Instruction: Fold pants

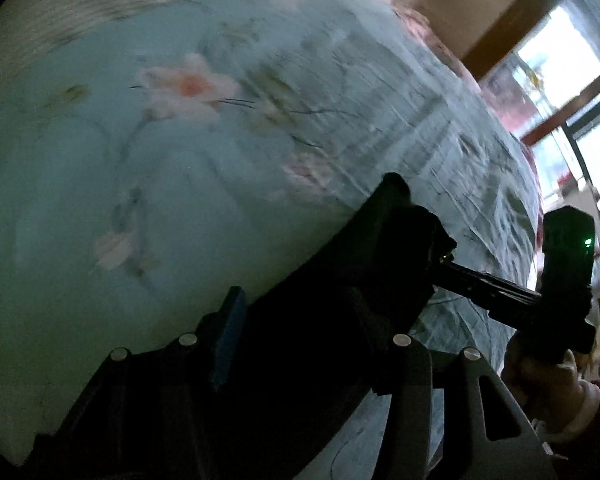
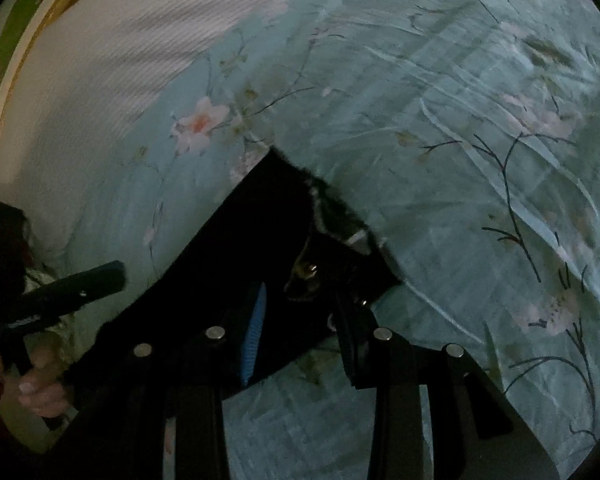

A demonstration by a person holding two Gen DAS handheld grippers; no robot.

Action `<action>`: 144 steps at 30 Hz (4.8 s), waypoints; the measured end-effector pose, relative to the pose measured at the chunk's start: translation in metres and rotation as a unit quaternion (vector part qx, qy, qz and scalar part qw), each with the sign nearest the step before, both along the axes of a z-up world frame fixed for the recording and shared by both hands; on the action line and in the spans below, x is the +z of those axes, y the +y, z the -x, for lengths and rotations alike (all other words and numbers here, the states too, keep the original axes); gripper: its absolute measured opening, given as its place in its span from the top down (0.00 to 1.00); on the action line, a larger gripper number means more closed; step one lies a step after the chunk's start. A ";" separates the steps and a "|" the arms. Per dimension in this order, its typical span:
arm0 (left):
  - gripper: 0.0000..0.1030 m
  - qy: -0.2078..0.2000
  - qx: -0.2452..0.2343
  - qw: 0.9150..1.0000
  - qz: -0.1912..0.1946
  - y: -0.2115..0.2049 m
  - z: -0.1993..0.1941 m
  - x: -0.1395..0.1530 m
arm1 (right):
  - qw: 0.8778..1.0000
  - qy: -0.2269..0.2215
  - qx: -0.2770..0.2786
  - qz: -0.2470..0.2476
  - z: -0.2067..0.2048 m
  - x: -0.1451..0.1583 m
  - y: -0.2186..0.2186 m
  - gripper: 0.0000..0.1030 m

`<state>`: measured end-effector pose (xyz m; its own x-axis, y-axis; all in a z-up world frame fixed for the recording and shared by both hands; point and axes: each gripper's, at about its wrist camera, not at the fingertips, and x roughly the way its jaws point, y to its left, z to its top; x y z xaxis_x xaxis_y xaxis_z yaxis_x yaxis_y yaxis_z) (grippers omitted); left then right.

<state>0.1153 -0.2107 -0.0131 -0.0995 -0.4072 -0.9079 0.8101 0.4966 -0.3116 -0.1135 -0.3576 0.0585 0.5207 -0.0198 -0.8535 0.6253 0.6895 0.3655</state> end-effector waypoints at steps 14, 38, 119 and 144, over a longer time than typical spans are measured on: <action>0.94 0.010 -0.086 0.995 -0.048 -0.052 0.018 -0.039 | 0.999 -0.024 0.030 -0.003 -0.010 0.003 0.000 0.91; 0.62 -0.021 -0.125 0.990 -0.064 -0.067 0.035 -0.020 | 1.000 0.011 -0.008 -0.027 0.027 0.005 -0.018 0.63; 0.91 0.083 0.257 0.962 0.046 0.255 -0.001 -0.025 | 0.923 0.031 0.364 -0.119 -0.119 -0.061 0.220 0.62; 0.47 0.065 0.540 0.838 0.049 0.421 0.054 -0.007 | 0.886 0.033 0.453 -0.092 -0.167 -0.048 0.277 0.52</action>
